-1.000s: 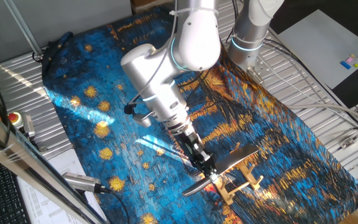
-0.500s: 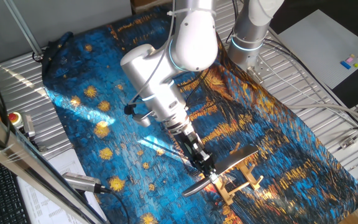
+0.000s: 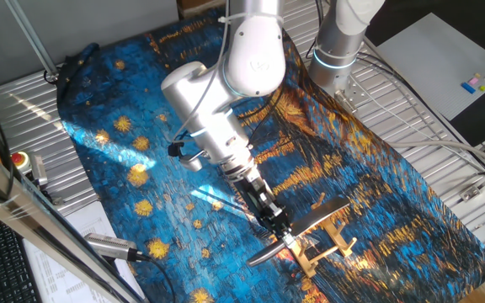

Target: Put the knife on the knife rack

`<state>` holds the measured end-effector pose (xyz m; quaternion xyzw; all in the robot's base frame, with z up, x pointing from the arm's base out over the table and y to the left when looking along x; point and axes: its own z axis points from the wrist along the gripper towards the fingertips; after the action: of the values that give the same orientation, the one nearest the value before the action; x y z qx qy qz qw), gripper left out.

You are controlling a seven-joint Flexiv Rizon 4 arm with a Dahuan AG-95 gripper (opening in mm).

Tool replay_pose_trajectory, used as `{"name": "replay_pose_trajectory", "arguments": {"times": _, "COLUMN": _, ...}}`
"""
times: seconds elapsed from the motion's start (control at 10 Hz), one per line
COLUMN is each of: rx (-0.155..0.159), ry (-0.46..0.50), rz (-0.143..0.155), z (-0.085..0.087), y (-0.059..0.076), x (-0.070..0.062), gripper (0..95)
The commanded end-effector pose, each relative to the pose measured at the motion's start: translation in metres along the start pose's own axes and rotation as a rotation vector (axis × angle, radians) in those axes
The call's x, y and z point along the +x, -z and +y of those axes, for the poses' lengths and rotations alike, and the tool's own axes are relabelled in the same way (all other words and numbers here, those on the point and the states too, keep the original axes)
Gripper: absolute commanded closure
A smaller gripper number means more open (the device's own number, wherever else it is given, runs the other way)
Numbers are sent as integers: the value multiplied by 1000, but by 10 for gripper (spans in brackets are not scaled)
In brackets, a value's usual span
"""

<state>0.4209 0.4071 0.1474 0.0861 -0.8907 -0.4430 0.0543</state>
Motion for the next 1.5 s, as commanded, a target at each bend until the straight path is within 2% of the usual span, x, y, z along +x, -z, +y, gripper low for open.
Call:
{"name": "replay_pose_trajectory", "arguments": {"times": 0.1, "rx": -3, "ry": -1, "rz": 2, "z": -1, "y": 0, "x": -1, "gripper": 950}}
{"name": "replay_pose_trajectory", "arguments": {"times": 1.0, "rx": -46, "ry": 20, "rz": -1, "z": -10, "y": -4, "x": -2, "gripper": 950}}
{"name": "replay_pose_trajectory", "arguments": {"times": 1.5, "rx": -46, "ry": 19, "rz": 0, "z": -15, "y": -5, "x": -3, "gripper": 950}}
